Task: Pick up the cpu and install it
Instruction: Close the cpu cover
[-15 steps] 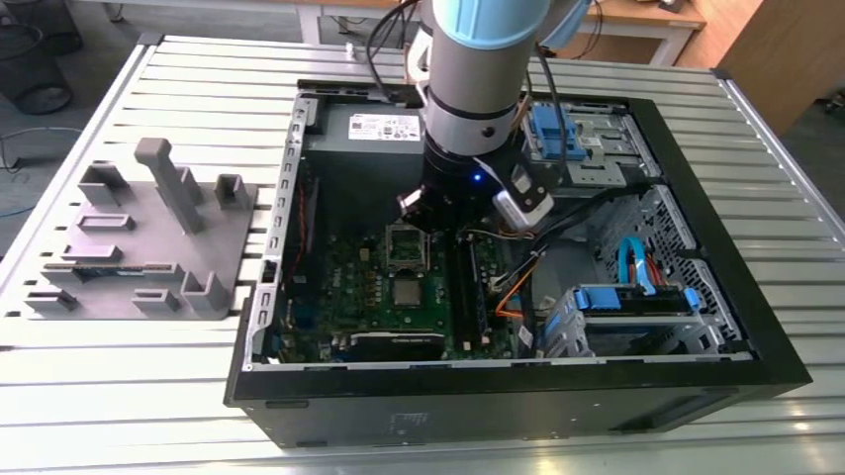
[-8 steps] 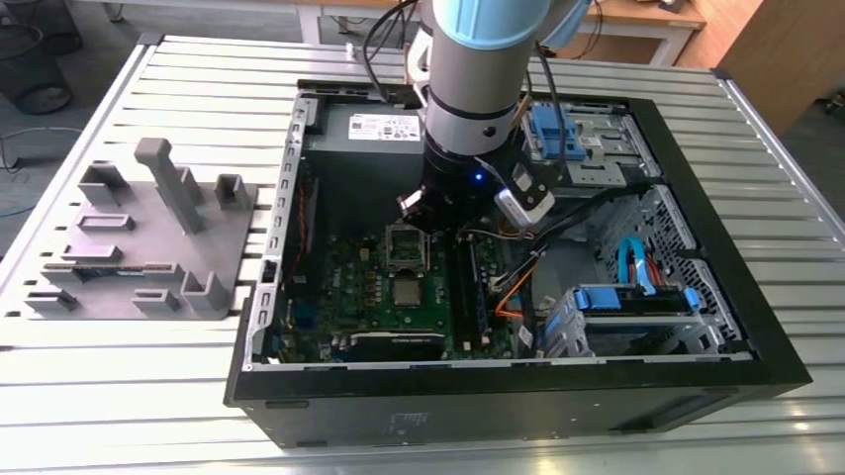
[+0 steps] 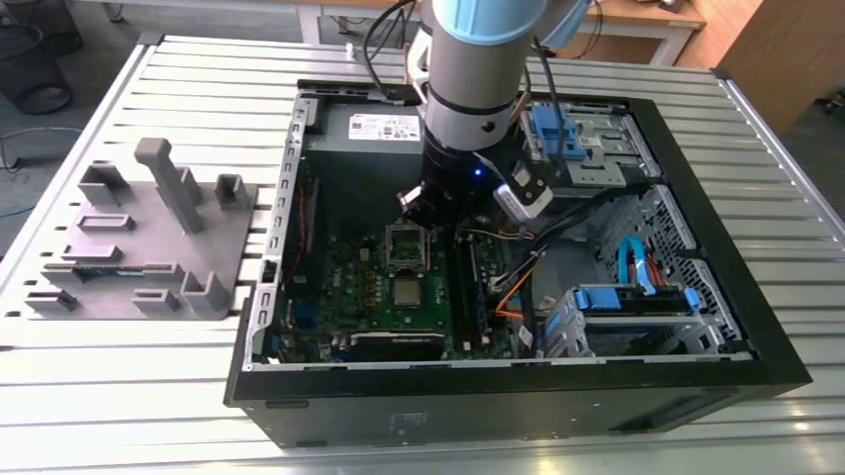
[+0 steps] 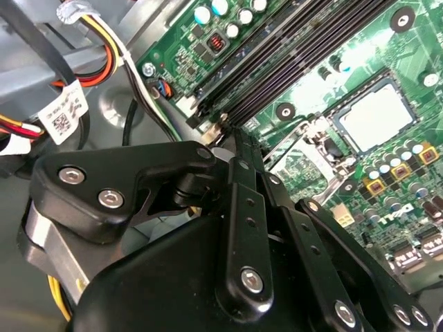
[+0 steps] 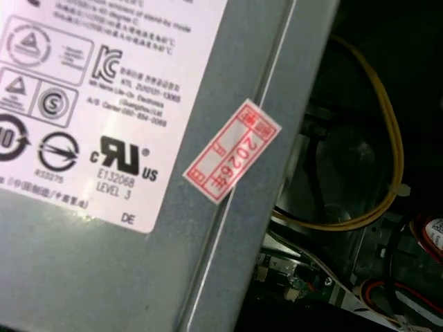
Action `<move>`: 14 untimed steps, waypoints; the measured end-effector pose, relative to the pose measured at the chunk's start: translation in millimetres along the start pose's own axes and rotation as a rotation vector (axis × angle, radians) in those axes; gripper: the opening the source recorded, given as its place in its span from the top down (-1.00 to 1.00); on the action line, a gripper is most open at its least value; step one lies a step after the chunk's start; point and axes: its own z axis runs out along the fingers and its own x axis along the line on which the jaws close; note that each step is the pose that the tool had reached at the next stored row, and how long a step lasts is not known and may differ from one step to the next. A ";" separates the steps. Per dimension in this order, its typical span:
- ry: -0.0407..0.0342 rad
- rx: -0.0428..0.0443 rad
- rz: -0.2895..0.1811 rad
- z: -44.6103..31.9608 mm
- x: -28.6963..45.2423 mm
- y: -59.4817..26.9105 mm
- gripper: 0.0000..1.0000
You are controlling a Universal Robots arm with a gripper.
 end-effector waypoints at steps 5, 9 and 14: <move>-0.0001 -0.0001 0.000 2.8 -1.0 3.5 0.79; 0.0000 -0.0001 0.000 2.8 -1.0 3.6 0.79; 0.0000 -0.0001 0.000 2.7 3.0 5.1 0.79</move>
